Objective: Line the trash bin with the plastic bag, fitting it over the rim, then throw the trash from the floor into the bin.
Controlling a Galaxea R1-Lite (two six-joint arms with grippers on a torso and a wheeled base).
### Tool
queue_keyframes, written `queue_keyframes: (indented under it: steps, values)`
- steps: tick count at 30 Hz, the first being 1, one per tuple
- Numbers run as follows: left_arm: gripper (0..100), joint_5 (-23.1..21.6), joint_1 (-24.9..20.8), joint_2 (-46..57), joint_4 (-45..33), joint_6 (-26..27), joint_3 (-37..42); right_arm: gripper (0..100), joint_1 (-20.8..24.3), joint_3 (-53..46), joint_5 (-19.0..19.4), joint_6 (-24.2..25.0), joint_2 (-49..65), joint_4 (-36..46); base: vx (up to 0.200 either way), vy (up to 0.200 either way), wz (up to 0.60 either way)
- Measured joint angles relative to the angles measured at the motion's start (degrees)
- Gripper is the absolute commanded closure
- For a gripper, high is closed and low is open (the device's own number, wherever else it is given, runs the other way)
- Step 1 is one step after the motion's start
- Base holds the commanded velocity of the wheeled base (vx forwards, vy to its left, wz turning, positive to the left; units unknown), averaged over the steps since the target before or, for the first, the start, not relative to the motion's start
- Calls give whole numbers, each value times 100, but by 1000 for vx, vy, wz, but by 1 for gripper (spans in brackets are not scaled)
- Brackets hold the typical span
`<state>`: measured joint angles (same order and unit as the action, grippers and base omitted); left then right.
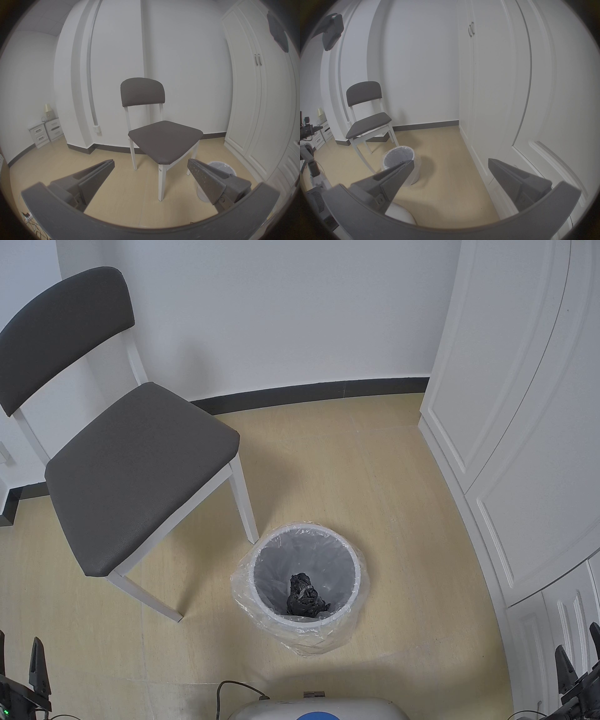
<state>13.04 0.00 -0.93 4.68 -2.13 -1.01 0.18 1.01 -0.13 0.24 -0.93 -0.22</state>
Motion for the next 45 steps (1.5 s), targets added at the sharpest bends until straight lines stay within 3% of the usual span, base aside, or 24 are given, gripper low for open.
queue_keyframes:
  steps: [11,17,27,31,33,36,45]
  values:
    - [0,-73,0,0,-26,-101,0,0,-5,0,-2,0,0,-2,0,0,0]
    - [0,-380,0,0,-26,-130,0,0,-2,0,-5,2,0,-2,0,0,0]
    - [0,-357,0,0,-69,-166,2,0,-5,0,-29,2,0,0,0,0,0]
    - [0,-623,0,0,-132,-178,2,0,-5,0,-30,5,0,-2,0,0,0]
    - [0,-1003,0,0,-261,-130,2,0,-5,0,-35,7,0,-5,0,0,0]
    - [0,-1256,-5,0,-436,143,2,0,-5,0,-40,9,0,-7,0,0,0]
    - [0,-1348,-10,0,-506,256,0,0,-2,0,-33,16,0,-5,0,0,0]
